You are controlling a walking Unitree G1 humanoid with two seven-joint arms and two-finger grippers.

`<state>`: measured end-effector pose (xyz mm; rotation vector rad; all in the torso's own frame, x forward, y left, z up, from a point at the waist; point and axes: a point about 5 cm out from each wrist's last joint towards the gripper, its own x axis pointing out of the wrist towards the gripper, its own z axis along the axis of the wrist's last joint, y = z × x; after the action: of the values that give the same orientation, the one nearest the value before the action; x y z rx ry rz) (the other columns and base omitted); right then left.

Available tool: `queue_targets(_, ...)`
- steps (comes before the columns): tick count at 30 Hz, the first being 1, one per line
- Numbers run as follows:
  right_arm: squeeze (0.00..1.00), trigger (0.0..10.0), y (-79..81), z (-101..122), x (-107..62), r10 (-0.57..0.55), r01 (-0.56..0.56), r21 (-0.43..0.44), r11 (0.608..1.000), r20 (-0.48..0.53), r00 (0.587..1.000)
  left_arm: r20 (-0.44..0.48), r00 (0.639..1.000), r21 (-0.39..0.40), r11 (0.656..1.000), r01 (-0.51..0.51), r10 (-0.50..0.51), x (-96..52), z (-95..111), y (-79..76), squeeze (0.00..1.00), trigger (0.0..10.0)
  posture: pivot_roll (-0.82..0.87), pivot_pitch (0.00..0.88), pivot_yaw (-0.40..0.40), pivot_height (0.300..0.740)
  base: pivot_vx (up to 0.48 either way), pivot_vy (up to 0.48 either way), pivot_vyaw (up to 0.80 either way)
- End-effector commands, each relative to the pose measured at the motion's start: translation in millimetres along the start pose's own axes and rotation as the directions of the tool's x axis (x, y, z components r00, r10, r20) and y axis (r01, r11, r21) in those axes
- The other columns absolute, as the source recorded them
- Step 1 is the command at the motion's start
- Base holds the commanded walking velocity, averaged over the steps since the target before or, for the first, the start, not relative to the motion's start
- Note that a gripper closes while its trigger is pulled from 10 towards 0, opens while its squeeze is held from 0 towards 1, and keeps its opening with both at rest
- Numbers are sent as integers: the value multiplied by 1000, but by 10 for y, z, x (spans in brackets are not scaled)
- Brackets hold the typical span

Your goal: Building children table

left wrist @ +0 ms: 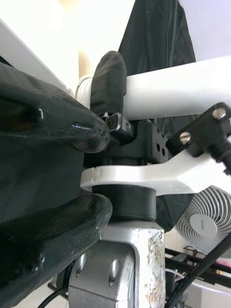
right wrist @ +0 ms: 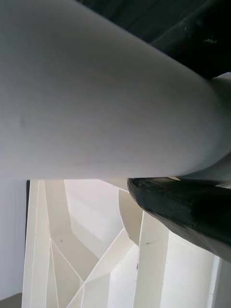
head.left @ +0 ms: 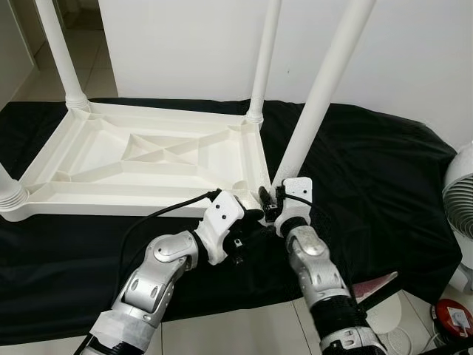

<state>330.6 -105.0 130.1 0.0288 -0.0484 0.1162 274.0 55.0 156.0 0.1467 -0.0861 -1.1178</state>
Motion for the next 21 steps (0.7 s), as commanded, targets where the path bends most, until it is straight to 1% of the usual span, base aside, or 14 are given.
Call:
queue_targets(1,0,10000,-24,49,-7,-11,11,-6,1000,20,1000,-11,1000,-5,1000,-18,18,22,-37,-21,0,10000,46,0,-97,740,0,0,0)
queue_targets(3,0,10000,-17,62,-20,0,0,0,1000,24,1000,-10,1000,-4,1000,-20,20,19,-34,-17,0,10000,47,0,-98,740,0,0,0)
queue_targets(4,0,10000,-11,74,-27,5,-5,-12,1000,27,1000,-9,1000,-3,1000,-22,22,18,-33,-12,0,10000,46,0,-100,740,0,0,0)
queue_targets(5,1000,10000,-7,83,-35,8,-8,-10,1000,31,999,-9,1000,-2,1000,-24,24,19,-32,-11,0,10000,46,0,-100,740,0,0,0)
queue_targets(9,1000,10000,-10,103,-46,8,-8,-18,1000,36,999,-7,1000,1,1000,-26,27,22,-27,-5,0,10000,49,0,-104,740,0,0,0)
queue_targets(11,1000,10000,-20,123,-88,24,-24,5,1000,44,999,-4,999,4,999,-33,33,22,-16,12,0,10000,51,0,-107,740,0,0,0)
queue_targets(14,1000,10000,-20,123,-88,24,-24,5,1000,44,999,-4,999,4,999,-33,33,22,-16,12,0,10000,51,0,-107,740,0,0,0)
queue_targets(16,1000,10000,-38,137,-117,43,-43,-3,999,55,998,-4,999,4,999,-34,34,18,-14,18,0,10000,52,0,-106,740,0,0,0)
queue_targets(17,1000,10000,-73,132,-150,83,-82,-16,996,54,995,-5,999,5,999,-36,36,11,-15,21,0,10000,52,0,-105,740,0,0,0)
queue_targets(18,1000,10000,-73,132,-150,83,-82,-16,996,54,995,-5,999,5,999,-36,36,11,-15,21,0,10000,52,0,-105,740,0,0,0)
queue_targets(19,0,10000,-130,110,-185,157,-155,-45,987,48,986,-6,999,5,999,-36,36,5,-17,24,0,10000,49,0,-102,740,0,0,0)
queue_targets(20,0,10000,-169,95,-210,207,-204,-64,977,40,978,-7,999,5,999,-37,37,2,-19,25,0,10000,49,0,-102,740,0,0,0)
queue_targets(21,0,10000,-169,95,-210,207,-204,-64,977,40,978,-7,999,5,999,-37,37,2,-19,25,0,10000,49,0,-102,740,0,0,0)
